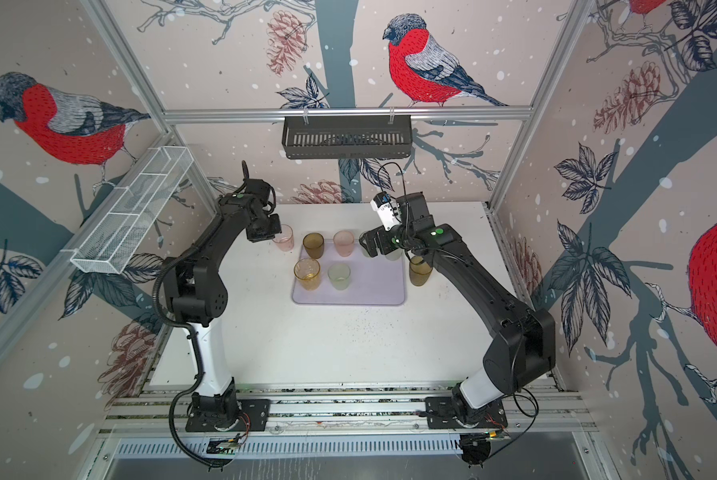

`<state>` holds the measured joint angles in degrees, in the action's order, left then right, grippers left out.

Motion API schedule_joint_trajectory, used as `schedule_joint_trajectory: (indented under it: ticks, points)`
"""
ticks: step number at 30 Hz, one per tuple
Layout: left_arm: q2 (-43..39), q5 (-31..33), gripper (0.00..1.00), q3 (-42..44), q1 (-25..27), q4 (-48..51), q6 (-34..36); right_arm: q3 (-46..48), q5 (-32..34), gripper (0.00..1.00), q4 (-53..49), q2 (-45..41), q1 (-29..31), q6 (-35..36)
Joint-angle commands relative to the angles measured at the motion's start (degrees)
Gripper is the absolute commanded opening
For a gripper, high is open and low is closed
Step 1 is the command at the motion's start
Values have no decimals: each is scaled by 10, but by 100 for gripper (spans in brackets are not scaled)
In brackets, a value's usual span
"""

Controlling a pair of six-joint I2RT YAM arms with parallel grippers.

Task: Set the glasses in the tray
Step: 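Lift the clear pink glass and carry it over the tray with the left gripper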

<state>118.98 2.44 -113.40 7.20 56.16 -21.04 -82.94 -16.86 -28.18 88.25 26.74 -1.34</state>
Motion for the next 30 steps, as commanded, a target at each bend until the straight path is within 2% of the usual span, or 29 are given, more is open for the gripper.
schedule_joint_trajectory:
  ticks: [1,17,30]
  points:
    - [-14,-7,0,-18,5,30,-6,1,-7,100,15,1,-2,-4]
    - [-19,-19,0,-130,37,109,-1,4,-10,100,14,-4,-13,-10]
    - [-24,-44,0,-150,97,114,-31,50,-2,100,38,-41,-43,-18]
